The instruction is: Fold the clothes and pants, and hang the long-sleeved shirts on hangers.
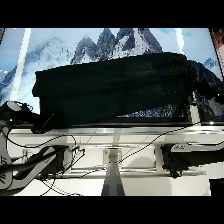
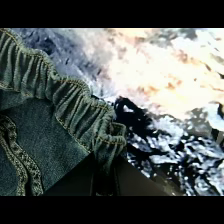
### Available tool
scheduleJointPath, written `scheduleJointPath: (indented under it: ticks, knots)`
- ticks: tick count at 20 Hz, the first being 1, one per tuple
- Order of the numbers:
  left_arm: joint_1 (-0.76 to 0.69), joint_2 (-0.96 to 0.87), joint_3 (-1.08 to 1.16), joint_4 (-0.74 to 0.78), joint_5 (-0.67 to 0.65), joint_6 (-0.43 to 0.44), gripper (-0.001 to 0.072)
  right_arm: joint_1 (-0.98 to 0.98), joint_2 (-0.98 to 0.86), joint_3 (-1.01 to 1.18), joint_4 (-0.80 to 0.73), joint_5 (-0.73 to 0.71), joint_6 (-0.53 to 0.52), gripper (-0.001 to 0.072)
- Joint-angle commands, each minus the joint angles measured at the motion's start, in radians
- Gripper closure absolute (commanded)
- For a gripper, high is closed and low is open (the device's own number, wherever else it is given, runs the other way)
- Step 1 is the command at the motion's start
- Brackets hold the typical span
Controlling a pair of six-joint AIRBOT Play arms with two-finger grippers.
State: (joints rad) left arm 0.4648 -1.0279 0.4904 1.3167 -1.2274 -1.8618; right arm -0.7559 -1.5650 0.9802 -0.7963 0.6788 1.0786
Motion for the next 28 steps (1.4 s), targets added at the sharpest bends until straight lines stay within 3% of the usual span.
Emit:
scheduleJointPath:
  ticks: [1,2,3,5,12,15,19,23,26,28]
  knots:
    - [-0.004,-0.037,-0.024,0.008,0.106,0.0,0.0139,0.0,0.0,0.0,-0.028,0.001,0.0,0.0666]
    - [-0.004,-0.053,-0.026,0.007,0.132,0.0,0.0264,0.001,0.0,0.0,-0.044,0.004,0.0,0.0666]
    - [-0.004,-0.068,-0.026,0.006,0.167,0.0,0.0437,0.0,0.0,0.0,-0.054,0.008,0.0,0.0666]
    - [-0.004,-0.074,-0.024,-0.007,0.23,0.001,0.0689,0.0,0.001,0.0,-0.071,0.022,0.0,0.0666]
    - [-0.004,-0.074,0.214,-0.014,0.248,0.074,0.0685,0.0,0.132,0.0,-0.181,0.084,0.006,0.0668]
    - [-0.003,-0.074,0.32,0.019,0.241,0.075,0.0684,0.0,0.26,0.0,-0.301,0.216,0.098,0.0668]
    - [-0.003,-0.047,0.365,0.021,0.151,0.182,0.0685,0.0,0.437,0.0,-0.397,0.349,0.171,0.0668]
    - [-0.002,0.062,0.365,0.201,0.077,0.195,0.0685,0.0,0.631,0.0,-0.511,0.41,0.224,0.0668]
    - [0.0,0.181,0.368,0.305,0.117,0.195,0.0685,0.0,0.732,0.0,-0.531,0.458,0.257,0.0667]
    - [0.0,0.227,0.368,0.307,0.233,0.195,0.0685,0.0,0.758,0.0,-0.531,0.49,0.266,0.0668]
